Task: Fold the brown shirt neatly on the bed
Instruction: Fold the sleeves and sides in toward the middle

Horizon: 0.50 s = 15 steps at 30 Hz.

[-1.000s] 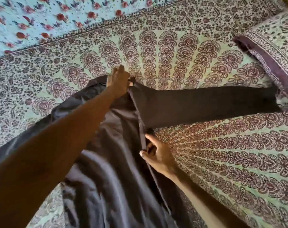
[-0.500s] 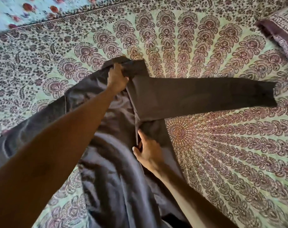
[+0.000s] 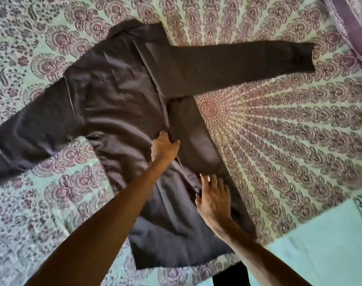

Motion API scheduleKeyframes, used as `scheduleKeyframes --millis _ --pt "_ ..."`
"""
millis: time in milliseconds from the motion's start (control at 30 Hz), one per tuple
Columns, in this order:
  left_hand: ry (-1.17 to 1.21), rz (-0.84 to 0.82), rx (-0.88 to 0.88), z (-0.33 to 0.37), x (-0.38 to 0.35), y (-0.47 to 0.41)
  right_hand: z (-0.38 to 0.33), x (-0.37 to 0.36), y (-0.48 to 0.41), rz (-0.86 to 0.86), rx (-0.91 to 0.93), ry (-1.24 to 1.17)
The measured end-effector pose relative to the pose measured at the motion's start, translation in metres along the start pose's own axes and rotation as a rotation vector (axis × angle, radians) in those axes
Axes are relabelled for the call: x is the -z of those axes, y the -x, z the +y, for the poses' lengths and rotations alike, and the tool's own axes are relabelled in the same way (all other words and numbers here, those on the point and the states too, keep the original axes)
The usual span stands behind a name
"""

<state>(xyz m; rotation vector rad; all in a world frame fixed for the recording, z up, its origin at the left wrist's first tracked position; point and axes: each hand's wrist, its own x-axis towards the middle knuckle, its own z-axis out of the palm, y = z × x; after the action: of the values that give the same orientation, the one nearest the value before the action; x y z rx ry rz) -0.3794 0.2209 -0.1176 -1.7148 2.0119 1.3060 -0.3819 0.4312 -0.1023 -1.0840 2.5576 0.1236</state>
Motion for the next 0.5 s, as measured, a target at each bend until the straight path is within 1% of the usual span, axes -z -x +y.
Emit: scheduleKeyframes --millis 100,233,333,400,500 --pt "0.113 -0.122 0.076 -0.027 -0.018 0.026 0.01 -0.003 0.038 -0.037 -0.053 0.008" --pt "0.308 -0.291 0.198 -0.052 -0.046 0.057 0.022 -0.017 0.078 -0.132 -0.021 0.029" --pt "0.411 -0.475 0.214 -0.059 -0.06 0.088 0.035 -0.024 0.098 -0.164 0.005 0.015" --pt "0.396 -0.542 0.161 -0.068 -0.07 0.108 0.044 -0.026 0.105 -0.151 0.047 -0.002" --pt "0.284 -0.516 0.101 -0.086 -0.085 0.129 0.052 -0.026 0.111 -0.117 0.086 -0.034"
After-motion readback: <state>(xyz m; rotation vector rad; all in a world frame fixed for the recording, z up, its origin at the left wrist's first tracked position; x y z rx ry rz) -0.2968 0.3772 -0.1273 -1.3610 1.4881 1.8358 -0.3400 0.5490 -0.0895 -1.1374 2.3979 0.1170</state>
